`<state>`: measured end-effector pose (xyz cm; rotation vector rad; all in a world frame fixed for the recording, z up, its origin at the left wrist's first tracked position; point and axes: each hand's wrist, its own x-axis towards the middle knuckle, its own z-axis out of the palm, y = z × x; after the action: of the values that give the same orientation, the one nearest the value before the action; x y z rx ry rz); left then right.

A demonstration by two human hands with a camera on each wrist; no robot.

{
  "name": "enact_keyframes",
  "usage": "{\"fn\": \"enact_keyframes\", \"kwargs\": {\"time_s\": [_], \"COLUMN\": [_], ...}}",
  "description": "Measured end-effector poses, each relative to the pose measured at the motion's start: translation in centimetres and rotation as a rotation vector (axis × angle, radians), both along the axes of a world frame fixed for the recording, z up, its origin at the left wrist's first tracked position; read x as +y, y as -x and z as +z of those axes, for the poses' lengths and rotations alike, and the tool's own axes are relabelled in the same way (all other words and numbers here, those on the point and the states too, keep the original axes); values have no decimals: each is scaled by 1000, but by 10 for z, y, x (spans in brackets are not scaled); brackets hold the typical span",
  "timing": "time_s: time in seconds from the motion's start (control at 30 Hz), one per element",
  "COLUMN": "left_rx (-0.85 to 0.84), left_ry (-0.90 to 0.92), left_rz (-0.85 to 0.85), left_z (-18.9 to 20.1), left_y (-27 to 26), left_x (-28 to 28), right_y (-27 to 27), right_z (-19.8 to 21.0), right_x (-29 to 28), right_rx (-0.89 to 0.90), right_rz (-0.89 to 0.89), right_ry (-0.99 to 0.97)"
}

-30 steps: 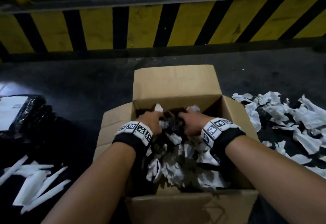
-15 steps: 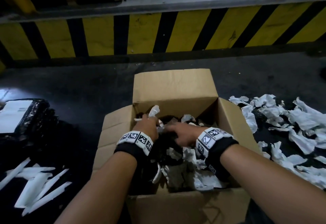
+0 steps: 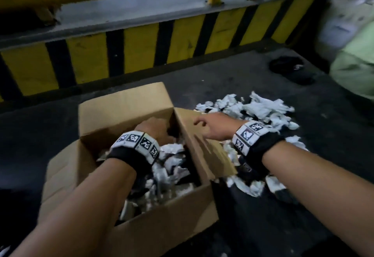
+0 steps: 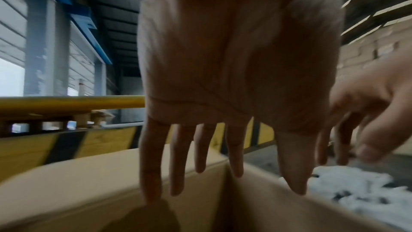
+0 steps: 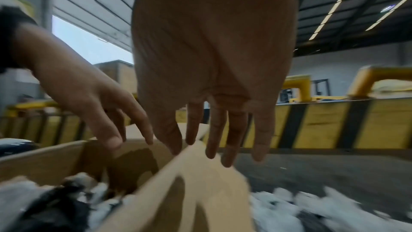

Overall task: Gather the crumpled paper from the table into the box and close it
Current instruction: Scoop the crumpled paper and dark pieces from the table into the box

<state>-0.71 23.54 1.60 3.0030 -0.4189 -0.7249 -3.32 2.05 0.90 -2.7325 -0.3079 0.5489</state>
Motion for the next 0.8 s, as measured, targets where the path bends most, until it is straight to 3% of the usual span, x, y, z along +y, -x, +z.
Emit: {"fn": "enact_keyframes", "kwargs": {"time_s": [0.2,0.3,0.37,0.47,0.53,0.67,0.8], "left_rx": [80,186,228,209,232,233,184], "left_ry": [229,223,124,-107,-149,-105,81], "left_rz": [-194,-178,-139,-69,21,54,7], "left_z": [-22,-73,-117,-168,-188,-211,-223], "left_y": [40,62,70,78,81,87,93], "left_x": [-183,-241,-261,-275,-277,-282,-296], "right_y": [57,93,106,109,108,103,98], "right_z": [-58,-93,-120,-164,-188,-215,-221], "right_x": [-180,-235,-258,-277,-278,-265,-255], "right_rx": [183,302,387,449,463,351,155], "right_rz": [-375,-517,-535,-475,-416,-296,-344], "right_ry": [251,284,262,210,166,170,120]}}
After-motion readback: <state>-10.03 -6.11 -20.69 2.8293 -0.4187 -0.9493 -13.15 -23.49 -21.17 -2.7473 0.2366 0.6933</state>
